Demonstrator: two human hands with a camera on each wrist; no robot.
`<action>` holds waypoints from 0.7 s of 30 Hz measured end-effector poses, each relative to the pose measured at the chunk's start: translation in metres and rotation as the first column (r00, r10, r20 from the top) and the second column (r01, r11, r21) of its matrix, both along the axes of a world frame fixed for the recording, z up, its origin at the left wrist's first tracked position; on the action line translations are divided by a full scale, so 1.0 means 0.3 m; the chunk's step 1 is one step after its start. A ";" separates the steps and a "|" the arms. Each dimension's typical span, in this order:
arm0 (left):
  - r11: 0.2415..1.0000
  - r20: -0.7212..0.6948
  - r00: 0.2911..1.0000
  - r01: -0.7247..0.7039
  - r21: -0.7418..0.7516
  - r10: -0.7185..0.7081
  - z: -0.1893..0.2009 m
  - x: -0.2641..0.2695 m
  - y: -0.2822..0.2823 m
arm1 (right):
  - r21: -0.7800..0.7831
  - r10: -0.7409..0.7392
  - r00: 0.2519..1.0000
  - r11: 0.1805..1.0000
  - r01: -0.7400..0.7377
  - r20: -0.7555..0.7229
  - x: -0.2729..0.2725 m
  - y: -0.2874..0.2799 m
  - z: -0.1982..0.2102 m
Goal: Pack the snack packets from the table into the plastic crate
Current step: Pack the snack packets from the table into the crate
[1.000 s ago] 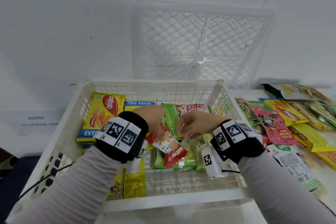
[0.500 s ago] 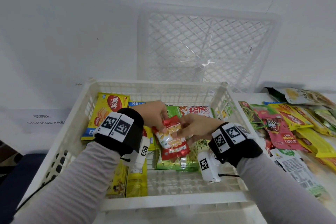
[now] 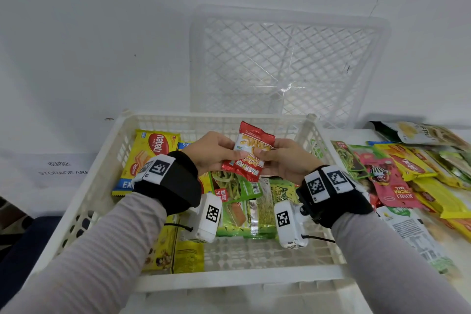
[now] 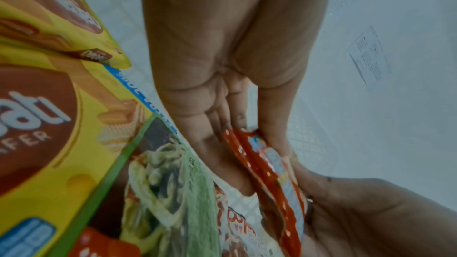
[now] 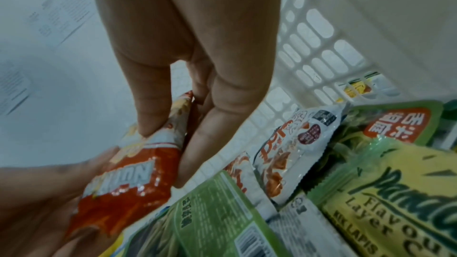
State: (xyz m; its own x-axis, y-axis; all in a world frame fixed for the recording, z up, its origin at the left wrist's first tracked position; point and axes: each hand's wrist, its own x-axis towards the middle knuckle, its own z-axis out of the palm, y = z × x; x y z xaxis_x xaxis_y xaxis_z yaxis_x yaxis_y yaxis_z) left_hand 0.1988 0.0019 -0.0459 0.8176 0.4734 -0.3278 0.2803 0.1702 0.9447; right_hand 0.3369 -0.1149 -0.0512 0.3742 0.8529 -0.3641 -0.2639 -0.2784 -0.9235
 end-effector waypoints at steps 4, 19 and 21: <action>0.974 -0.043 0.999 -0.018 0.224 0.028 -0.014 0.004 -0.003 | -0.002 0.003 0.999 1.000 -0.003 0.036 0.003 0.007 0.005; 0.977 -0.042 0.999 0.020 0.214 -0.011 -0.020 0.005 0.000 | 0.007 0.047 0.968 0.999 -0.050 0.245 0.014 -0.002 0.019; 0.991 -0.007 1.000 -0.015 0.134 0.016 -0.018 0.009 0.000 | 0.032 0.012 0.976 0.999 -0.019 0.218 0.017 -0.006 0.027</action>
